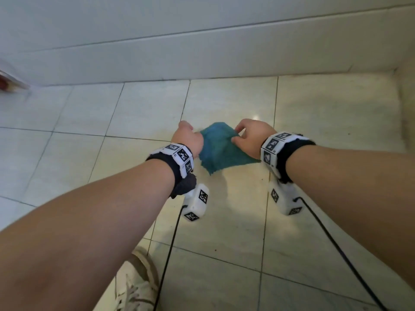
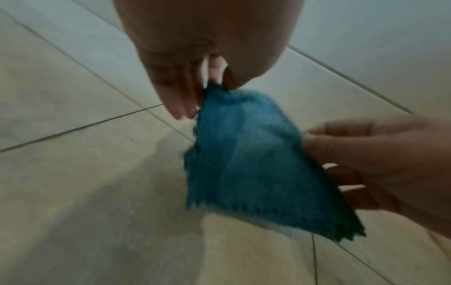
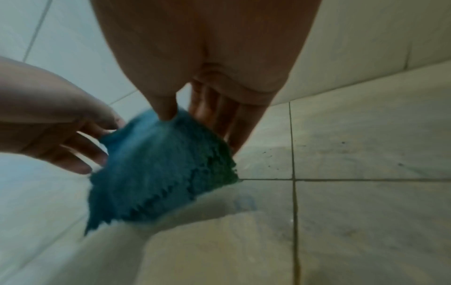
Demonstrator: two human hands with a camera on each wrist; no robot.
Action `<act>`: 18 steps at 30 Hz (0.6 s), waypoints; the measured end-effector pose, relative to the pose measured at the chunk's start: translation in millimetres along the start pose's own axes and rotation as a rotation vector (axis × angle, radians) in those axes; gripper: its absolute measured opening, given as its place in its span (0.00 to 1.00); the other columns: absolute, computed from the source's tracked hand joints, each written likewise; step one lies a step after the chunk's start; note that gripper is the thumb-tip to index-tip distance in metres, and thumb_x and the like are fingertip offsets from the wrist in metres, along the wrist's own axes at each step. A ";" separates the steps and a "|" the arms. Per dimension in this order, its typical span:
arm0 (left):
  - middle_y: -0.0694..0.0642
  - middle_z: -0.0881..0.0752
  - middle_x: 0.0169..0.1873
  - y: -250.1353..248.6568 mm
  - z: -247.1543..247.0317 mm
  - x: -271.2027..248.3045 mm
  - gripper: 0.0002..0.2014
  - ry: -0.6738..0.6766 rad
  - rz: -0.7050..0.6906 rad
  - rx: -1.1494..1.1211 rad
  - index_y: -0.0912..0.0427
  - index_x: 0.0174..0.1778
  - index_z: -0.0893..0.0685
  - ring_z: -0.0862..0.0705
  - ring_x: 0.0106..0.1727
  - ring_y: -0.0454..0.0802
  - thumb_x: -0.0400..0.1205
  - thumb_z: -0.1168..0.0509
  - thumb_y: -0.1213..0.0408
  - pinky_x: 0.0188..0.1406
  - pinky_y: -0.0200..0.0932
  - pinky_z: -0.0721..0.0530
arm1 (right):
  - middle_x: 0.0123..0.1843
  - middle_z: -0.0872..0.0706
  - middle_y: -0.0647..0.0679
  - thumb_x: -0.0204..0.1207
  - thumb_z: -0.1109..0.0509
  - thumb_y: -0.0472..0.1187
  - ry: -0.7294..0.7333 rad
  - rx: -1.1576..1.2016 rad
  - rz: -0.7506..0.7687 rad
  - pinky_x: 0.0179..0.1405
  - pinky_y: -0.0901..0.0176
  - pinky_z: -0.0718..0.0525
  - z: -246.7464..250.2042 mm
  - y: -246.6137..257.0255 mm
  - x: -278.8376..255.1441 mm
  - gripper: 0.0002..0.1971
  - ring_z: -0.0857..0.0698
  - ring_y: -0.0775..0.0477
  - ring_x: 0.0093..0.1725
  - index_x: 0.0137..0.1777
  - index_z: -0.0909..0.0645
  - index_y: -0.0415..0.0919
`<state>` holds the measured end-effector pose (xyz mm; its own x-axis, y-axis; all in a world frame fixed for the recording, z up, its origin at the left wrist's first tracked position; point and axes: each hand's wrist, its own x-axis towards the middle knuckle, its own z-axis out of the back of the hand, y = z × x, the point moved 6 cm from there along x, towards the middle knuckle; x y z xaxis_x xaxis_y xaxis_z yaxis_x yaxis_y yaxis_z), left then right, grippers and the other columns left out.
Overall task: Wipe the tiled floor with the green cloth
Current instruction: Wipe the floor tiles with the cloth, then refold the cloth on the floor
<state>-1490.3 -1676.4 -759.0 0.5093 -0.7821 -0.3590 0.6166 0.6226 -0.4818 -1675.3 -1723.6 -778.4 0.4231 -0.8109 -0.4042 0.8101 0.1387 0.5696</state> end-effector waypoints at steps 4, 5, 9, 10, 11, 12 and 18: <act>0.66 0.23 0.63 17.1 -3.2 -2.0 0.19 -0.038 -0.012 0.239 0.64 0.69 0.28 0.18 0.57 0.65 0.81 0.43 0.73 0.52 0.55 0.16 | 0.60 0.17 0.38 0.82 0.33 0.41 0.064 -0.187 -0.100 0.50 0.50 0.15 -7.2 -26.9 -4.3 0.24 0.15 0.36 0.54 0.76 0.33 0.37; 0.64 0.23 0.64 16.0 -6.4 -4.4 0.19 -0.028 -0.090 0.255 0.63 0.69 0.26 0.18 0.58 0.64 0.81 0.43 0.73 0.54 0.54 0.17 | 0.59 0.17 0.38 0.82 0.33 0.39 0.078 -0.218 -0.106 0.50 0.49 0.14 -8.4 -34.5 -5.6 0.24 0.15 0.37 0.53 0.76 0.33 0.37; 0.57 0.20 0.64 2.8 -24.3 -16.2 0.16 0.069 -0.353 0.279 0.59 0.64 0.19 0.19 0.62 0.56 0.83 0.43 0.73 0.57 0.42 0.23 | 0.58 0.16 0.39 0.80 0.31 0.38 0.105 -0.279 -0.139 0.46 0.53 0.17 -7.0 -56.7 -11.2 0.24 0.15 0.38 0.52 0.74 0.32 0.38; 0.56 0.21 0.66 -1.0 -33.0 -18.5 0.17 0.112 -0.385 0.320 0.58 0.66 0.18 0.19 0.63 0.56 0.84 0.43 0.73 0.59 0.42 0.24 | 0.59 0.16 0.39 0.80 0.32 0.38 0.096 -0.283 -0.143 0.45 0.54 0.18 -5.9 -59.1 -12.3 0.24 0.15 0.38 0.53 0.74 0.32 0.38; 0.56 0.21 0.68 -3.9 -44.1 -21.3 0.18 0.186 -0.403 0.402 0.58 0.69 0.20 0.20 0.66 0.56 0.84 0.43 0.73 0.63 0.44 0.23 | 0.61 0.16 0.38 0.81 0.32 0.38 0.088 -0.283 -0.145 0.45 0.55 0.20 -5.9 -60.0 -13.5 0.24 0.15 0.37 0.54 0.75 0.32 0.38; 0.56 0.23 0.72 -4.6 -57.4 -24.9 0.20 0.283 -0.415 0.520 0.58 0.72 0.22 0.22 0.69 0.56 0.85 0.42 0.73 0.68 0.47 0.24 | 0.62 0.17 0.38 0.82 0.33 0.38 0.087 -0.274 -0.145 0.46 0.56 0.21 -7.8 -60.0 -15.0 0.24 0.15 0.38 0.56 0.76 0.32 0.38; 0.57 0.48 0.87 21.4 -95.3 -33.7 0.32 0.431 -0.495 0.640 0.56 0.85 0.38 0.44 0.85 0.58 0.83 0.41 0.72 0.84 0.51 0.42 | 0.67 0.17 0.41 0.84 0.37 0.41 0.095 -0.216 -0.156 0.56 0.52 0.18 -33.9 -62.3 -30.3 0.22 0.16 0.39 0.61 0.77 0.31 0.42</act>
<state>-1551.5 -1639.0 -833.4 -0.0903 -0.8245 -0.5586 0.9851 0.0084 -0.1717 -1724.8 -1688.4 -825.9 0.3141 -0.7764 -0.5463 0.9320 0.1424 0.3335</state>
